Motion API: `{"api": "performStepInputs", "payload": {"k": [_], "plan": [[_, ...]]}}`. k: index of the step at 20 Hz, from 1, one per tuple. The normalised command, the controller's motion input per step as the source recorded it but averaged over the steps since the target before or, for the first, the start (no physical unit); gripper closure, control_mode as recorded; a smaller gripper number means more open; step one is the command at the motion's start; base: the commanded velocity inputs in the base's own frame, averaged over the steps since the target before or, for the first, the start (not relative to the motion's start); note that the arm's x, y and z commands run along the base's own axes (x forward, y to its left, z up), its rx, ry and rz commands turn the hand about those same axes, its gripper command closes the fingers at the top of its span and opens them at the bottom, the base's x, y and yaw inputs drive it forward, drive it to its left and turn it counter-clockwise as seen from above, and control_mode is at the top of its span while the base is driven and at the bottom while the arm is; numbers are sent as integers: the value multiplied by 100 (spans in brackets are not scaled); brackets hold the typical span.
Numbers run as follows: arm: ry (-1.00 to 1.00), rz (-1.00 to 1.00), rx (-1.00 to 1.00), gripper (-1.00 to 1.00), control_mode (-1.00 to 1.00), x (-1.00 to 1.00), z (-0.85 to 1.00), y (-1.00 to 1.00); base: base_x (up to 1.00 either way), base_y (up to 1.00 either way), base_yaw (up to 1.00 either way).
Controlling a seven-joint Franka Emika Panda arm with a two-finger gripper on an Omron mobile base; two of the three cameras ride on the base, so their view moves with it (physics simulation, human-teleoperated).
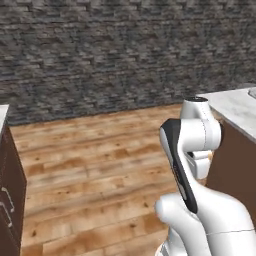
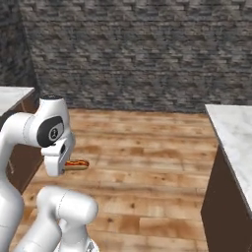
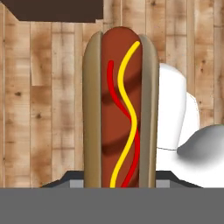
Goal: Place the cold items (broccoli and lemon) from the fridge in one tupperware on the dining counter. Place the warm items (kebab skewer and hot dog) in the stove area in another tupperware.
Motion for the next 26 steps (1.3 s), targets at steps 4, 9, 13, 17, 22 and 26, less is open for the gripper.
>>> {"api": "performStepInputs", "payload": {"k": [4, 9, 13, 17, 22, 26], "plan": [[0, 0, 0, 100, 100, 0, 0, 0, 100, 75, -20], [0, 0, 0, 100, 100, 0, 0, 0, 100, 19, -14], [0, 0, 0, 100, 100, 0, 0, 0, 100, 0, -27], [0, 0, 0, 100, 100, 0, 0, 0, 84, 0, -43], [0, 0, 0, 100, 100, 0, 0, 0, 68, 10, -49], [0, 0, 0, 100, 100, 0, 0, 0, 78, 49, -50]]}}
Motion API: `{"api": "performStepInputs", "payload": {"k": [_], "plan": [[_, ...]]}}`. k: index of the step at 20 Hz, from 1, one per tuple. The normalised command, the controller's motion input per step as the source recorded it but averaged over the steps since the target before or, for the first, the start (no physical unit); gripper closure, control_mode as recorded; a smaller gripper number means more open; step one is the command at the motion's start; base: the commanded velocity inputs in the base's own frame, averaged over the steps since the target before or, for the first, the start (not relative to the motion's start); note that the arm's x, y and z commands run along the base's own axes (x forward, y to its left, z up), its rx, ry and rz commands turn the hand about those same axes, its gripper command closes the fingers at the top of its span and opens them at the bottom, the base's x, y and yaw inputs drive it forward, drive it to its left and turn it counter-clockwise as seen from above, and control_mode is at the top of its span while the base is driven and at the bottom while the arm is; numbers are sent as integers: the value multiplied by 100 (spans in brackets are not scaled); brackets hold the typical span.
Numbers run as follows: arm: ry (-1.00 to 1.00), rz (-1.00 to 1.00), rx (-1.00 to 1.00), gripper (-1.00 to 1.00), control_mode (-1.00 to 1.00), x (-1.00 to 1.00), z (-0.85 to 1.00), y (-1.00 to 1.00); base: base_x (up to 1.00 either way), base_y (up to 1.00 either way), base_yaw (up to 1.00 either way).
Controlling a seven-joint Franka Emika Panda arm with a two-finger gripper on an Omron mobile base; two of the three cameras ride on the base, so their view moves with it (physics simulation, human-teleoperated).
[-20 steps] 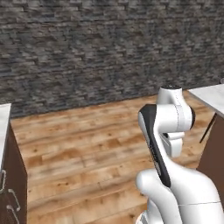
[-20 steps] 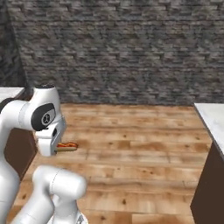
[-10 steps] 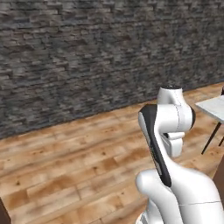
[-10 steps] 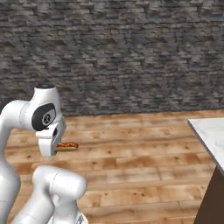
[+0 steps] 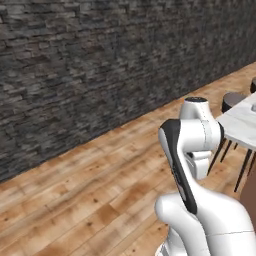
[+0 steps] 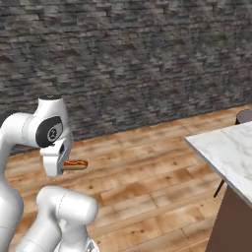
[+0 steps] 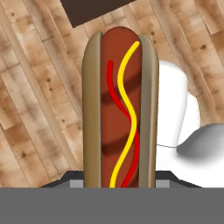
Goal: Place the cold items (broccoli and lemon) from the fridge in one tupperware on the dining counter. Place the warm items (kebab skewer and hot dog) in the stove area in another tupperware.
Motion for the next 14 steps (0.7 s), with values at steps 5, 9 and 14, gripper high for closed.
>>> {"api": "performStepInputs", "payload": {"k": [5, 9, 14], "plan": [[0, 0, 0, 100, 100, 0, 0, 0, 75, 69, -57], [0, 0, 0, 100, 100, 0, 0, 0, 52, 62, -67], [0, 0, 0, 100, 100, 0, 0, 0, 48, 60, -70]]}}
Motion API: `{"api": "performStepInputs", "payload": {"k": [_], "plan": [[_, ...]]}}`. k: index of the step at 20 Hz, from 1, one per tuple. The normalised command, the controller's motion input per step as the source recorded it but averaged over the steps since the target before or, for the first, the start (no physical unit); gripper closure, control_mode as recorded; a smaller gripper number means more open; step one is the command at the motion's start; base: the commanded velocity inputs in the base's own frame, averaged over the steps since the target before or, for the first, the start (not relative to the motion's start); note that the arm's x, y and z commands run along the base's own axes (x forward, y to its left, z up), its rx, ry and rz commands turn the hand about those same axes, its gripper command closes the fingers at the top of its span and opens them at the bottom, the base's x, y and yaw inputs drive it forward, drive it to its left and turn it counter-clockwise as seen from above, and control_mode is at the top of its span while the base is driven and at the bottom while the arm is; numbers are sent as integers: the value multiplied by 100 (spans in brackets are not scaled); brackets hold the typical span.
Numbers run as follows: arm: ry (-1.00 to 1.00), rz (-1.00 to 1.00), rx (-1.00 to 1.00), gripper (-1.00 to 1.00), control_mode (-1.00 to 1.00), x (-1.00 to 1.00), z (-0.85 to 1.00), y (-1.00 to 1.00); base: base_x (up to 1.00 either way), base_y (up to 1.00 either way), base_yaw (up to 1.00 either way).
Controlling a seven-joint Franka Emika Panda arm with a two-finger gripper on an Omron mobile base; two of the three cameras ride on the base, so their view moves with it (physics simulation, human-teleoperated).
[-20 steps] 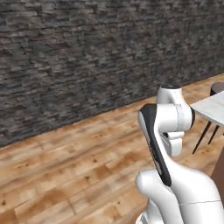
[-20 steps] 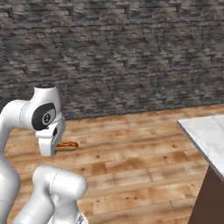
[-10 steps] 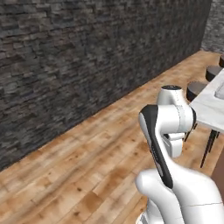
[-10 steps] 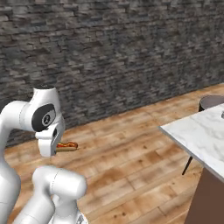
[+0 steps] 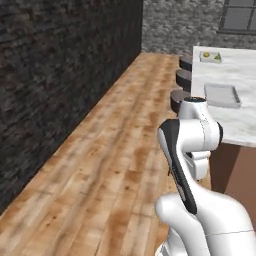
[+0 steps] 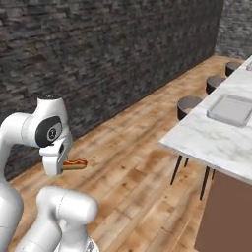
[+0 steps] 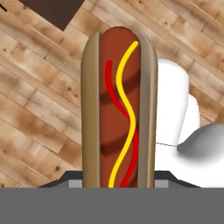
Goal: Place the cold items (broccoli and lemon) from the fridge in one tupperware on the dining counter. Place the warm items (kebab skewer and hot dog) in the stove area in another tupperware.
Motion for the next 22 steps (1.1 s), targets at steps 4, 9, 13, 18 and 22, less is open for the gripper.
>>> {"api": "performStepInputs", "payload": {"k": [4, 9, 13, 18, 22], "plan": [[0, 0, 0, 100, 100, 0, 0, 0, 36, 50, -74], [0, 0, 0, 100, 100, 0, 0, 0, 29, 64, -69], [0, 0, 0, 100, 100, 0, 0, 0, 44, 59, -71], [0, 0, 0, 100, 100, 0, 0, 0, 42, 58, -74], [0, 0, 0, 100, 100, 0, 0, 0, 41, 84, -64]]}}
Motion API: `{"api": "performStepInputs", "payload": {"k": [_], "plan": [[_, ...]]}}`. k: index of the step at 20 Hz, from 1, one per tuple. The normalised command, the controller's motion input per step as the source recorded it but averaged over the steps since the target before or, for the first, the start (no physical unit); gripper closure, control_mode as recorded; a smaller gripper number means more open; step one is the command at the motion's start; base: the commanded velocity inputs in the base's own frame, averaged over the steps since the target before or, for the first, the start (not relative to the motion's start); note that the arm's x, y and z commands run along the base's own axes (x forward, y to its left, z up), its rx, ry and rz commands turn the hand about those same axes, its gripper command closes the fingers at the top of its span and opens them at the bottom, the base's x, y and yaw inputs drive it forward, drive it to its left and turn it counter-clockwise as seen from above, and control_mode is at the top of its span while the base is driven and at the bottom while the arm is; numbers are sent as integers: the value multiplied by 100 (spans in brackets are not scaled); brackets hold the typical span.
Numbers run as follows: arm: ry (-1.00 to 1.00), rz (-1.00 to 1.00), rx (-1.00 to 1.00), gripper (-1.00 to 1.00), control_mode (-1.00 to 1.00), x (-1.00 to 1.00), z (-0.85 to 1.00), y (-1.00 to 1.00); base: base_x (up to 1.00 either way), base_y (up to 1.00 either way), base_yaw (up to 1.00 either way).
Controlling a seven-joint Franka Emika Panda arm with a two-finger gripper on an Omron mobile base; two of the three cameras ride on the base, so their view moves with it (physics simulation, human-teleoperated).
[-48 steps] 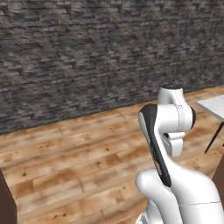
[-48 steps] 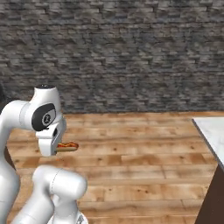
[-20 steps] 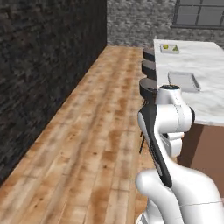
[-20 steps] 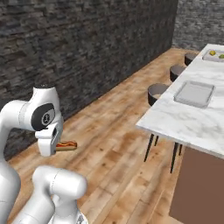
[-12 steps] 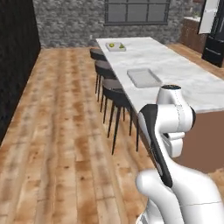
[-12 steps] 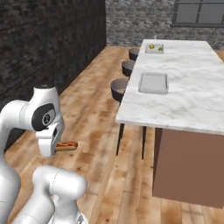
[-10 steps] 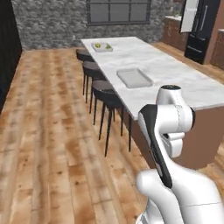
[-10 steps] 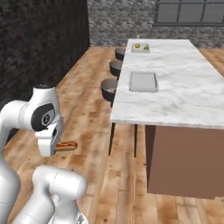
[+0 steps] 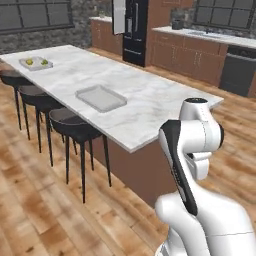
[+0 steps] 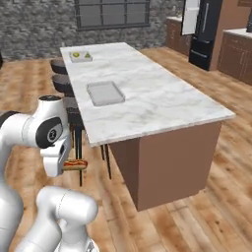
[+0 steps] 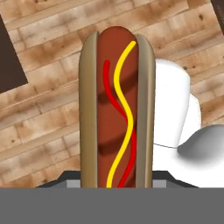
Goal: Place the cold items (broccoli and lemon) from the fridge in one tupperware on the dining counter. Place the warm items (kebab skewer and hot dog) in the stove area in another tupperware.
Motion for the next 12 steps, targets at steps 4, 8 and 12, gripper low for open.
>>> {"api": "performStepInputs", "payload": {"k": [4, 8, 12], "plan": [[0, 0, 0, 100, 100, 0, 0, 0, -22, 60, -67], [0, 0, 0, 100, 100, 0, 0, 0, -37, 44, -70], [0, 0, 0, 100, 100, 0, 0, 0, -35, 85, -56]]}}
